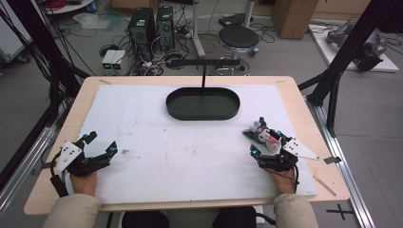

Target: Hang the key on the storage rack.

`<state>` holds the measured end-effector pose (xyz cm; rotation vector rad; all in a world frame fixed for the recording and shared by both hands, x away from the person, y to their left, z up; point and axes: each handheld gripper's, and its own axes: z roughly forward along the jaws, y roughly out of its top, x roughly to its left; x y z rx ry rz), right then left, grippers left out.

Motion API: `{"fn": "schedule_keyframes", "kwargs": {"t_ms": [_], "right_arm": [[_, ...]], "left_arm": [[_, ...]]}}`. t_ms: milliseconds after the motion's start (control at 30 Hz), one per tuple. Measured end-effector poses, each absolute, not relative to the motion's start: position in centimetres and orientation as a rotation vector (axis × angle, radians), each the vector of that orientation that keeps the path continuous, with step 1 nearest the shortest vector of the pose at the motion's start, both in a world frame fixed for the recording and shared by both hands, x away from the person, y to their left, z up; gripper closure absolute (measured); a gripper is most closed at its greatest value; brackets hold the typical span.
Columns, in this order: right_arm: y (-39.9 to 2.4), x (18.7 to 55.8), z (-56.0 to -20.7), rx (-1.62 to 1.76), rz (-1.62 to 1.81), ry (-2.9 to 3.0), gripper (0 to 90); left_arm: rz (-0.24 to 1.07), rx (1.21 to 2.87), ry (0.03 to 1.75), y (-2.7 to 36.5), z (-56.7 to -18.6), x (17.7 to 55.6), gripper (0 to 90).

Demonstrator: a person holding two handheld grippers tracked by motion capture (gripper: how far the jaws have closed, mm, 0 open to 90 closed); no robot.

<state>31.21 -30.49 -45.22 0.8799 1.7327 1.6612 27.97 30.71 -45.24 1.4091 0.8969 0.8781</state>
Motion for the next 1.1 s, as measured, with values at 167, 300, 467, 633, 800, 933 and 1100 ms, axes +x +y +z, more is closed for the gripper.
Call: {"fn": "schedule_keyframes", "kwargs": {"t_ms": [167,300,467,633,800,933,1100], "right_arm": [[-30.5,31.1,-45.2,0.886,1.669,1.728,0.6],[-30.5,31.1,-45.2,0.879,1.665,1.723,0.6],[-30.5,31.1,-45.2,0.877,1.663,1.723,0.6],[-30.4,31.0,-45.2,0.882,1.656,1.720,0.6],[-30.5,31.6,-45.0,0.925,1.634,1.767,0.6],[-30.6,31.9,-43.2,0.900,1.563,1.803,0.6],[-30.9,32.7,-40.6,0.899,1.438,1.883,0.5]], "left_arm": [[0.877,1.413,0.903,30.7,-45.2,28.0,14.4],[0.879,1.418,0.897,30.7,-45.2,28.0,14.4],[0.872,1.410,0.900,30.7,-45.2,28.0,14.4],[0.872,1.409,0.901,30.7,-45.2,28.0,14.4],[0.875,1.416,0.898,30.7,-45.2,28.0,14.4],[0.871,1.418,0.895,30.7,-45.2,28.0,14.4],[0.872,1.419,0.895,30.7,-45.2,28.0,14.4]]}}
